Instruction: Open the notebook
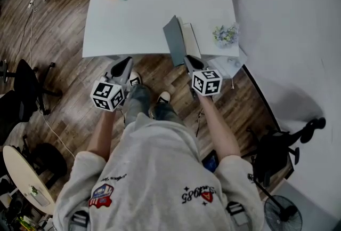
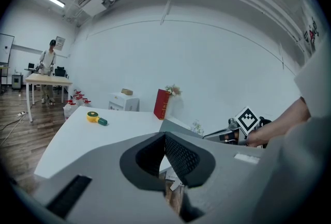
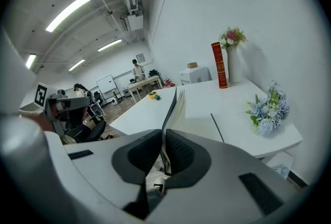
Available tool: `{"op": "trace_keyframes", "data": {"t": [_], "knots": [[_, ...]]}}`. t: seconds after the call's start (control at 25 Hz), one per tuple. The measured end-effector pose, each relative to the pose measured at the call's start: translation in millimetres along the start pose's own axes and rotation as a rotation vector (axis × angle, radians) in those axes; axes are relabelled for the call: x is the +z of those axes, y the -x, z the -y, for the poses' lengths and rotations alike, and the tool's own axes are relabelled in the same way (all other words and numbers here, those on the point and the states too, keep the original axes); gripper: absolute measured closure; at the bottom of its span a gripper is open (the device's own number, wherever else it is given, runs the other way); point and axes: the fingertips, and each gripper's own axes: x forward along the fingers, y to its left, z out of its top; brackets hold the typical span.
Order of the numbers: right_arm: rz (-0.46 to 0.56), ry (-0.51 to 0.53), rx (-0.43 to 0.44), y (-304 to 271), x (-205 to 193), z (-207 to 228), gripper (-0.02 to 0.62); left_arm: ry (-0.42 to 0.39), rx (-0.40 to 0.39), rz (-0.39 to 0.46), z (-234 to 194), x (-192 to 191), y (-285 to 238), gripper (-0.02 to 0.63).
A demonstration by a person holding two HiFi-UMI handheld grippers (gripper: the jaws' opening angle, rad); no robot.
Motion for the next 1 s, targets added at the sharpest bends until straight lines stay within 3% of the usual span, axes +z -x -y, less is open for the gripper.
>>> {"op": "trace_keyframes", "data": {"t": [1.0], "knots": [[-0.099,0.141,0.179,-70.4,-19.1,-122.4,0.56,0.062,0.096,0.048,-51.8,-3.6,53.6,0.601]]}}
